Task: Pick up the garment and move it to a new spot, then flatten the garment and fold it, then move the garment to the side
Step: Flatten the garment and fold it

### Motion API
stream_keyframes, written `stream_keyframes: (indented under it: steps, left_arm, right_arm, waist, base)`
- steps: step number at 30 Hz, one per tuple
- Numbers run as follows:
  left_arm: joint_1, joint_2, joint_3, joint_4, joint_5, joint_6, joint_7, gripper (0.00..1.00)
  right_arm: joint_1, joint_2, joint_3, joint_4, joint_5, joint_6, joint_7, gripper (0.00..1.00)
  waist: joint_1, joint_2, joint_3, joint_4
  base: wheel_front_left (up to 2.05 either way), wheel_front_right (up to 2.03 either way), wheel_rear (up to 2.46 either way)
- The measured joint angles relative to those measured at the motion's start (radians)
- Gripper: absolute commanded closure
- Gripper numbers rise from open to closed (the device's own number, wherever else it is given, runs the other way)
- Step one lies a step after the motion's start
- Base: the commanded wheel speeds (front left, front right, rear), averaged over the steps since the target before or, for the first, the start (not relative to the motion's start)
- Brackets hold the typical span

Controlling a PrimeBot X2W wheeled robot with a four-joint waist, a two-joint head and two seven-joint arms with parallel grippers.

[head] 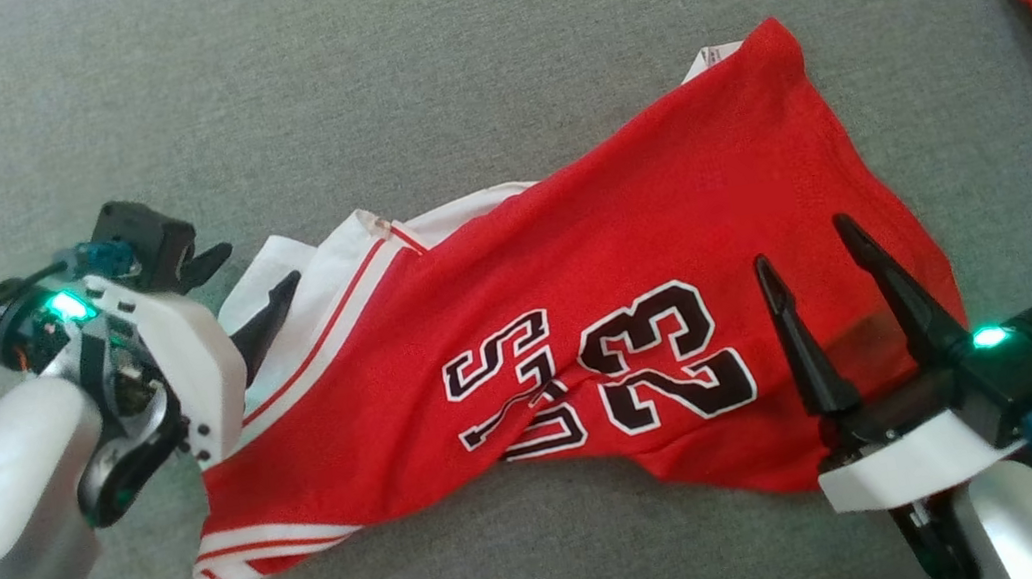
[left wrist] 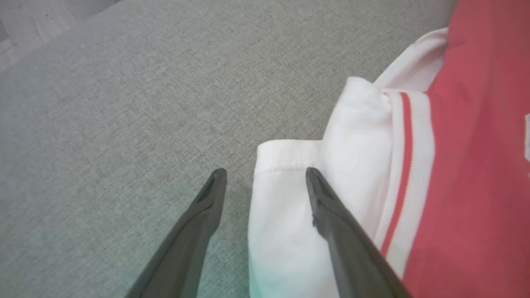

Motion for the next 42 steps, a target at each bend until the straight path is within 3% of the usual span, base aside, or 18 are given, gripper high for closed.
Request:
stream_keyframes:
  steps: [9,10,11,12,13,27,37,42]
  left_arm:
    - [-0.053,0.015,-0.085,0.032,-0.059,0.000,-0.024,0.00]
    - [-0.060,0.015,-0.091,0.038,-0.064,0.000,-0.029,0.07]
    - [-0.067,0.015,-0.096,0.043,-0.070,0.000,-0.034,0.47]
    - [-0.074,0.016,-0.101,0.045,-0.077,0.000,-0.043,0.65]
    - [-0.079,0.016,-0.107,0.048,-0.082,0.000,-0.056,1.00]
    - [-0.239,0.064,-0.102,0.080,-0.025,0.000,-0.386,1.00]
    - [-0.225,0.060,-0.128,0.135,-0.020,0.000,-0.419,1.00]
    - [-0.225,0.052,-0.136,0.137,0.000,0.000,-0.446,1.00]
  right_arm:
    - [-0.014,0.002,0.006,0.000,0.000,0.000,0.000,0.00]
    - [-0.020,0.002,0.007,0.000,0.000,0.000,0.000,0.00]
    - [-0.027,0.002,0.008,0.000,0.000,0.000,0.000,0.00]
    - [-0.031,0.002,0.008,0.000,0.000,0.000,0.000,0.00]
    - [-0.034,0.002,0.008,0.000,0.000,0.000,0.000,0.00]
    - [-0.033,0.011,0.006,0.004,0.000,0.000,0.000,0.00]
    - [-0.025,0.009,0.017,0.036,0.001,0.000,0.000,0.00]
    - [-0.059,-0.026,-0.011,0.098,0.064,0.000,0.000,0.00]
  waist:
    - [0.0000,0.0000,0.023,-0.013]
    - [0.0000,0.0000,0.025,-0.015]
    - [0.0000,0.0000,0.027,-0.017]
    - [0.0000,0.0000,0.029,-0.018]
    - [0.0000,0.0000,0.030,-0.019]
    - [0.0000,0.0000,0.001,-0.011]
    - [0.0000,0.0000,-0.022,0.000]
    - [-0.0001,0.0000,-0.024,0.026]
  base:
    - [0.00,0.00,0.00]
    - [0.00,0.00,0.00]
    - [0.00,0.00,0.00]
    - [0.00,0.00,0.00]
    - [0.00,0.00,0.00]
    - [0.00,0.00,0.00]
    - [0.00,0.00,0.00]
    - [0.00,0.00,0.00]
